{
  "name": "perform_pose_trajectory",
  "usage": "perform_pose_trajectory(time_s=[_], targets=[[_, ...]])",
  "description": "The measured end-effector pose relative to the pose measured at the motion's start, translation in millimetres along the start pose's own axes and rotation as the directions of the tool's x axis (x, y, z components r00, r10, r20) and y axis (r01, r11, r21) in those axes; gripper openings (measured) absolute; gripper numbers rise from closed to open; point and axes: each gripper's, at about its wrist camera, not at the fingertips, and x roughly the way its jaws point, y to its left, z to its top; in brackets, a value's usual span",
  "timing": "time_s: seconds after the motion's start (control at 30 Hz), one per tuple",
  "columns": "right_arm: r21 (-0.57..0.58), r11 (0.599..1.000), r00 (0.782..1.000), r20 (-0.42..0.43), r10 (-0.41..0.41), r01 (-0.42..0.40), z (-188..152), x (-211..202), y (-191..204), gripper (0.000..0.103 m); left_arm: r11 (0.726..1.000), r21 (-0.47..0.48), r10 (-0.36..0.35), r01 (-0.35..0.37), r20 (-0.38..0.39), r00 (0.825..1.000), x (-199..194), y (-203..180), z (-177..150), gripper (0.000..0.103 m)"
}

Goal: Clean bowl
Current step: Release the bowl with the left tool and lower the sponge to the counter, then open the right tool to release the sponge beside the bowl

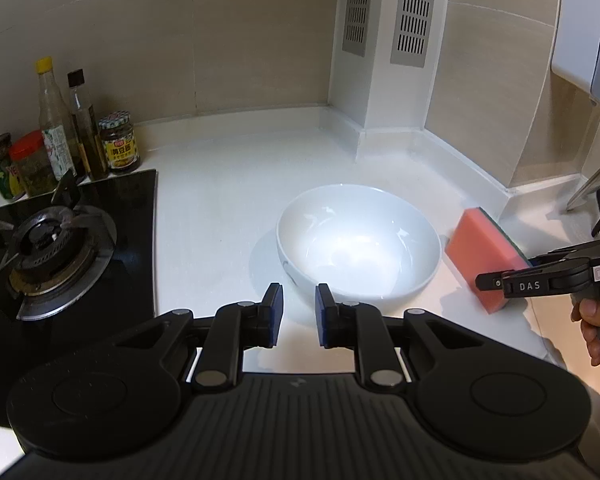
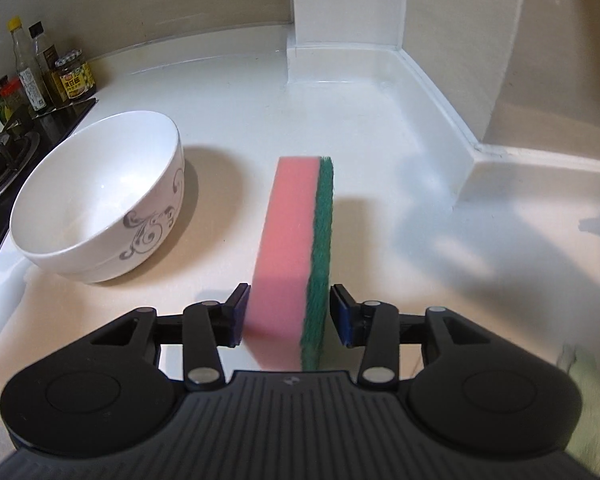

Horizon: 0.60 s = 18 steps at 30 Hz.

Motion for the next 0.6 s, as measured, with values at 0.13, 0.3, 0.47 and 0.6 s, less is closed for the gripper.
perform_pose_trajectory(time_s=[0.13, 0.3, 0.47, 0.6], targets=[[0.016, 1.000, 0.998, 0.069, -0.008, 0.007, -3.7, -21.4, -0.4, 0.038, 1.000, -0.016, 0.013, -0.013, 0.012, 1.000, -8.7, -7.2, -4.9, 0.021], [-0.018, 0.999, 0.971, 0.238, -0.025, 0.031, -6.9, -72.0, 7.0, 0.038, 0.998, -0.064, 0.018, -0.016, 0.031, 0.999, -13.9, -15.3, -8.7, 0.020], [-0.128, 0.991, 0.959, 0.284, 0.008, 0.030, -3.2, -101.0, 17.1, 0.039, 0.991, -0.127, 0.041, -0.031, 0.072, 0.997, -9.9, -29.7, -7.7, 0.022], [-0.166, 0.986, 0.962, 0.274, 0.024, 0.022, -0.3, -111.1, 10.9, 0.039, 0.988, -0.134, 0.088, -0.076, 0.087, 0.992, -3.4, -45.4, -2.9, 0.028]])
